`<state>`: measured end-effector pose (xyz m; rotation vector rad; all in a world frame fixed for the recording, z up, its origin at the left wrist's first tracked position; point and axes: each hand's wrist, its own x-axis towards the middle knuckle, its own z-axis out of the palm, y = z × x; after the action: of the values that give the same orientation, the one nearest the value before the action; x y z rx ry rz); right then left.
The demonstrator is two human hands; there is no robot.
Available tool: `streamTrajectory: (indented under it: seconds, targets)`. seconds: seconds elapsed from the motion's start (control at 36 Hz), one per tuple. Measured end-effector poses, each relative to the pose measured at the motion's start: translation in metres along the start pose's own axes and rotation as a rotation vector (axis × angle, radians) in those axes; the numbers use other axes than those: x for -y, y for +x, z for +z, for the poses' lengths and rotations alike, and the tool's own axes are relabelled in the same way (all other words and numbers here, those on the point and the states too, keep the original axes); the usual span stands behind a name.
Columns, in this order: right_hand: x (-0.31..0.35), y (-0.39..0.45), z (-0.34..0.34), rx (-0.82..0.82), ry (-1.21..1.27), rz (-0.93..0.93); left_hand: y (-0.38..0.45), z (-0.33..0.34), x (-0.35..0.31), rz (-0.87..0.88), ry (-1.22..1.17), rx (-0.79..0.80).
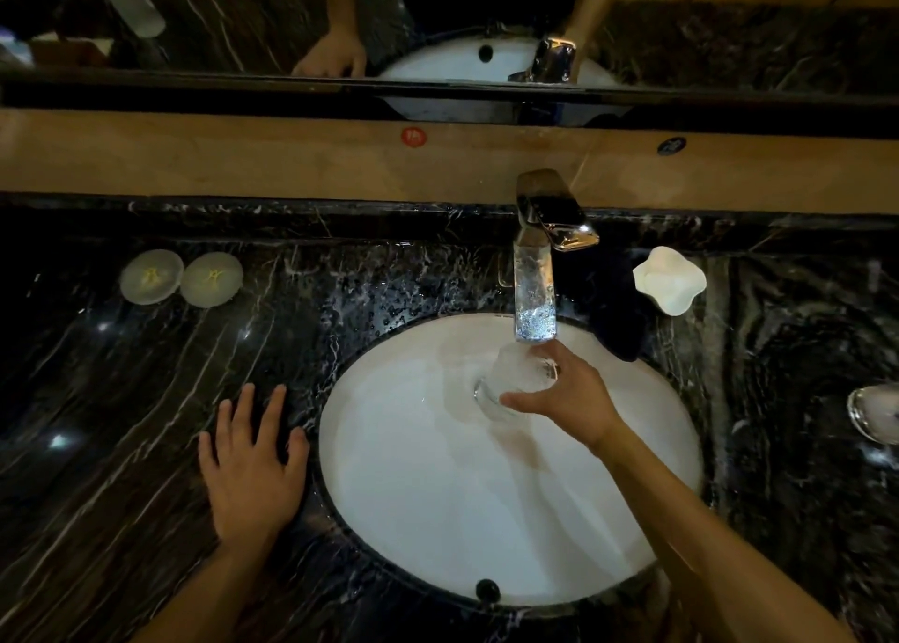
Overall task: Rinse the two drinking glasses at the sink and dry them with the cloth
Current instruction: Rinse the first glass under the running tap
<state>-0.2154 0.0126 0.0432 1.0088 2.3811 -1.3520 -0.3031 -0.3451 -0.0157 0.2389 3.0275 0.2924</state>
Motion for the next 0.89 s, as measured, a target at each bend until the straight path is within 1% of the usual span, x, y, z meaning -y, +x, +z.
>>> streamTrajectory:
  seconds: [0.06,0.11,0.19,0.28,0.36,0.44,0.5,0.58,0.64,0.72,0.78,0.89]
  targets:
    - [0.001,-0.002,0.007,-0.063,0.042,-0.008,0.000,0.000,0.001,-0.001,0.004,0.003]
    - [0.002,-0.001,0.011,-0.116,0.024,-0.025,0.001,-0.001,0.000,-0.008,0.006,0.013]
    - [0.002,0.002,0.008,-0.079,-0.060,-0.024,0.001,-0.001,-0.002,-0.013,0.005,0.018]
    - [-0.001,0.003,0.006,-0.039,-0.047,-0.025,0.001,-0.001,-0.001,-0.014,0.007,0.014]
    - [0.001,-0.001,0.013,-0.113,0.021,-0.021,0.001,-0.001,0.000,-0.015,0.009,0.017]
    - [0.003,-0.002,0.018,-0.200,0.021,-0.027,0.001,-0.001,-0.001,-0.011,0.014,0.022]
    - [0.003,0.001,0.015,-0.185,-0.016,-0.018,0.001,-0.001,-0.001,-0.012,0.014,0.025]
    - [0.003,0.004,0.007,-0.087,-0.006,0.025,0.002,0.000,-0.001,-0.012,0.018,0.027]
    - [0.001,0.007,0.006,-0.038,0.131,0.075,0.002,0.000,0.000,-0.013,0.021,0.026]
    - [-0.002,0.010,0.008,0.015,0.508,0.181,0.002,0.000,0.000,-0.011,0.024,0.025]
    - [0.000,0.010,0.009,0.054,0.711,0.227,0.002,0.000,0.000,-0.012,0.025,0.026]
    - [-0.001,0.013,0.010,0.089,0.908,0.323,0.002,0.000,0.000,-0.010,0.023,0.024]
